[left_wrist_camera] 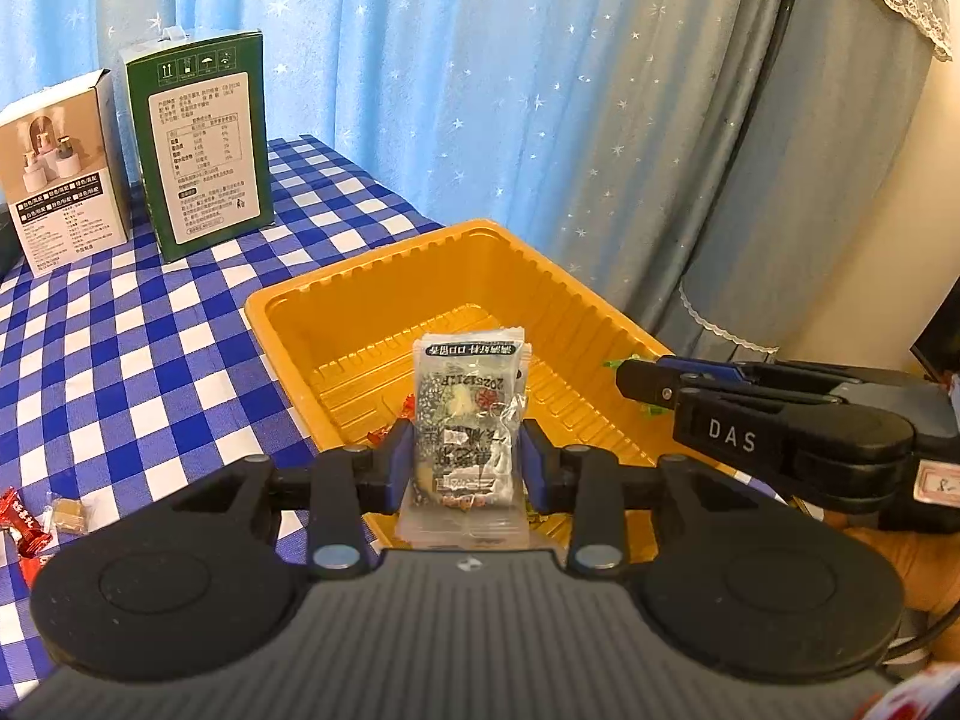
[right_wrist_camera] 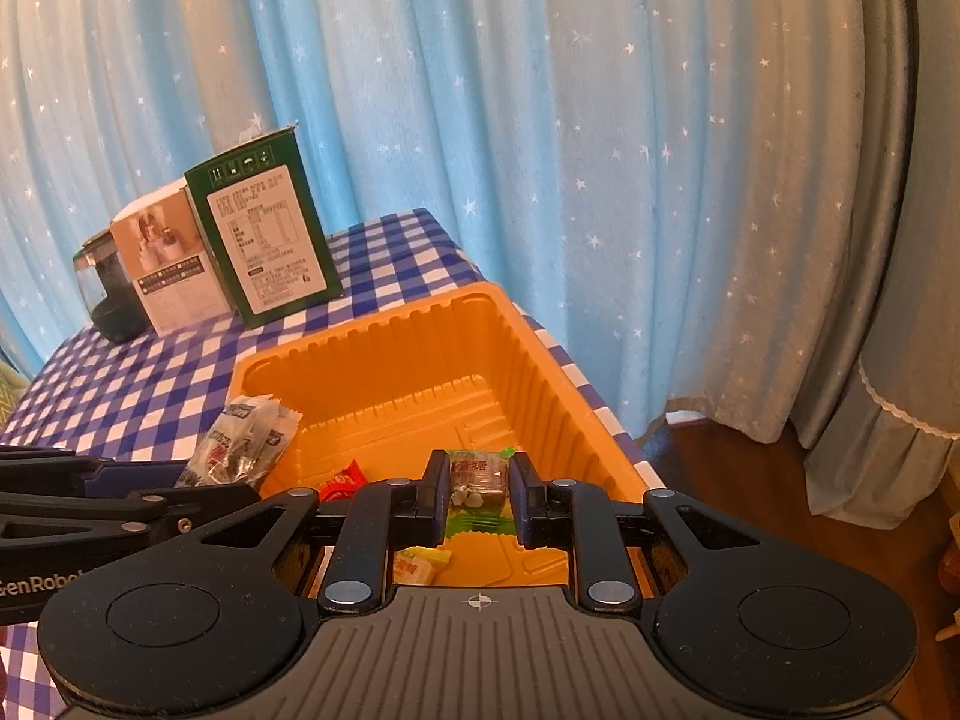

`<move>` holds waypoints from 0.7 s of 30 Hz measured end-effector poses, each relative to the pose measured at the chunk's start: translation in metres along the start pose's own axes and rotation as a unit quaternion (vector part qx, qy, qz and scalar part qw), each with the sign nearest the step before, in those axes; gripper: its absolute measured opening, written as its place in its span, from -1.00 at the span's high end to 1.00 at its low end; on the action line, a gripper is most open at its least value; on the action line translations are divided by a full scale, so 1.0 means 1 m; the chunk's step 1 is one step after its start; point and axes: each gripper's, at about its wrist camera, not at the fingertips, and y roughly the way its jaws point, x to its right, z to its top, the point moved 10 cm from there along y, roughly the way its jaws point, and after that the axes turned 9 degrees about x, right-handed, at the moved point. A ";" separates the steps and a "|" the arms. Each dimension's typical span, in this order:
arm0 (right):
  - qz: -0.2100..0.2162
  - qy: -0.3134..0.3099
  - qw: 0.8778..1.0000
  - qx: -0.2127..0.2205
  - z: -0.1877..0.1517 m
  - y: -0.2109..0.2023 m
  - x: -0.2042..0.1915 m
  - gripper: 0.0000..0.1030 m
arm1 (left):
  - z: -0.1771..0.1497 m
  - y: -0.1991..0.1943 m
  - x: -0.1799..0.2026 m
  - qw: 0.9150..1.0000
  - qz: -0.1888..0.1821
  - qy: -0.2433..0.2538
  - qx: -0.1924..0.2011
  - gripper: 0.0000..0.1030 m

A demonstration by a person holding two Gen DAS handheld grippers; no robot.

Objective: Organize snacks
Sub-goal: 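Carry both snacks over the orange tray and open both tools to drop them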

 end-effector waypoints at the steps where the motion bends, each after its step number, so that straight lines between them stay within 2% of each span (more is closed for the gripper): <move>1: -0.001 0.000 1.000 -0.001 0.000 0.000 0.000 0.59 | 0.000 0.001 0.000 1.000 0.000 0.000 -0.001 0.35; 21: -0.005 -0.001 1.000 -0.004 -0.002 0.004 0.002 0.59 | -0.003 0.011 0.003 1.000 -0.004 -0.006 -0.007 0.34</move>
